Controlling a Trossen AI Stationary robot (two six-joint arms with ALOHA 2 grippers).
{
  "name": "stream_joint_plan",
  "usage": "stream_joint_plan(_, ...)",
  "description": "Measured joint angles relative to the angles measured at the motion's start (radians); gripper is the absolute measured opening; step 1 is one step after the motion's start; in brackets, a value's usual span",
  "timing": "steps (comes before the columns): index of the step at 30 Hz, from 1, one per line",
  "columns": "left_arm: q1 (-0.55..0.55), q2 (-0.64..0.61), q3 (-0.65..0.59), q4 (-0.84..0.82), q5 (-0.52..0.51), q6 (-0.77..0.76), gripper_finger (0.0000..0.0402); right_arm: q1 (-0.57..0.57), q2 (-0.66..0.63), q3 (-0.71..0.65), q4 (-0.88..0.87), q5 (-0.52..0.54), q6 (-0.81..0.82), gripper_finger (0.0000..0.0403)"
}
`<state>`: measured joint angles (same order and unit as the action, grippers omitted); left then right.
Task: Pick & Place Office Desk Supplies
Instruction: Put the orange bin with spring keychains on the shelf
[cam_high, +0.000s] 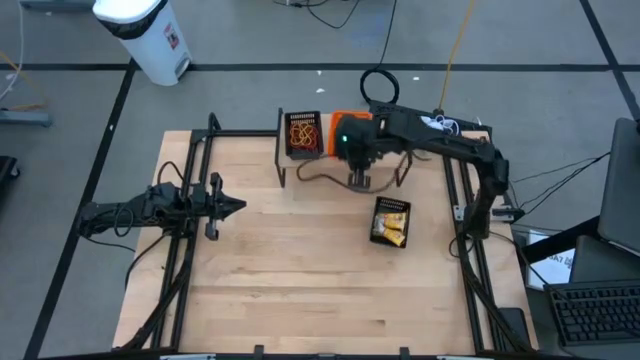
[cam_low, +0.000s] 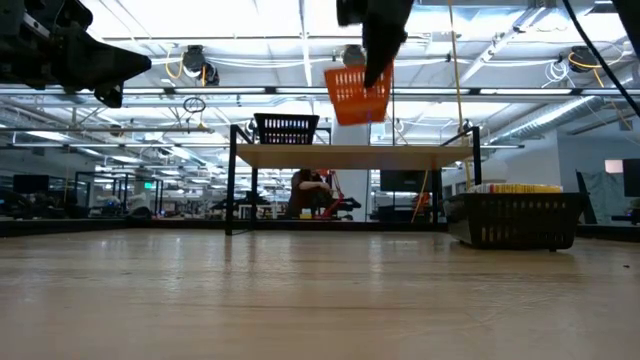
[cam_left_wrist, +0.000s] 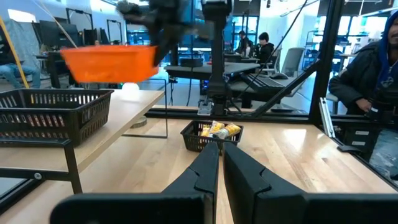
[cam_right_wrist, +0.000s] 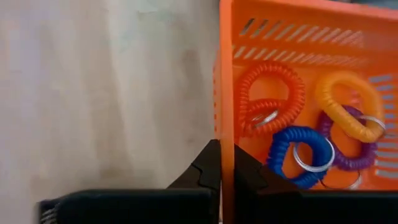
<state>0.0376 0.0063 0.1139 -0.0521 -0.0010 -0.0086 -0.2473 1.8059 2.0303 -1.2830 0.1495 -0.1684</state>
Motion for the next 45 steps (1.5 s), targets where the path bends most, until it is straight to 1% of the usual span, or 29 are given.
stream_joint_plan(2,0.0,0.0,0.0,0.0,0.0,0.0,0.0024,-0.05,0.001,-0.038,0.042,-0.003,-0.025,0.0)
stream_joint_plan(5,0.0,0.0,0.0,0.0,0.0,0.003,0.0024,-0.113,0.001,-0.105,0.111,-0.054,-0.071,0.0)
stream_joint_plan(9,0.0,0.0,0.0,-0.001,0.0,0.006,0.0024,-0.165,0.001,-0.198,0.181,-0.076,-0.133,0.0)
stream_joint_plan(12,0.0,0.0,0.0,-0.002,0.0,0.006,0.0024,-0.196,0.001,-0.253,0.256,-0.125,-0.156,0.0)
stream_joint_plan(16,0.0,0.0,0.0,-0.006,0.0,0.006,0.0024,-0.208,0.001,-0.265,0.272,-0.174,-0.189,0.0)
stream_joint_plan(21,0.0,0.0,0.0,-0.006,0.0,0.006,0.0024,-0.201,0.001,-0.265,0.258,-0.18,-0.212,0.0)
stream_joint_plan(27,0.0,0.0,0.0,-0.008,0.0,0.005,0.0024,-0.192,-0.002,-0.265,0.197,-0.178,-0.209,0.0)
stream_joint_plan(31,0.0,0.0,0.0,-0.009,0.0,0.005,0.0024,-0.186,-0.002,-0.265,0.194,-0.175,-0.166,0.0004)
stream_joint_plan(34,0.0,0.0,0.0,-0.013,0.0,0.004,0.0024,-0.185,-0.002,-0.265,0.191,-0.181,-0.157,0.0028)
stream_joint_plan(37,0.0,0.0,0.0,-0.022,0.0,0.004,0.0024,-0.18,-0.005,-0.27,0.171,-0.176,-0.15,0.0067)
stream_joint_plan(38,0.0,0.0,0.0,-0.026,0.0,0.004,0.0024,-0.176,-0.008,-0.27,0.174,-0.163,-0.145,0.0081)
stream_joint_plan(42,0.0,0.0,0.0,-0.028,0.0,0.004,0.0024,-0.16,-0.04,-0.268,0.164,-0.031,-0.104,0.0133)
stream_joint_plan(45,0.0,0.0,0.0,-0.028,0.0,0.004,0.0024,-0.144,-0.09,-0.268,0.17,-0.021,-0.081,0.0162)
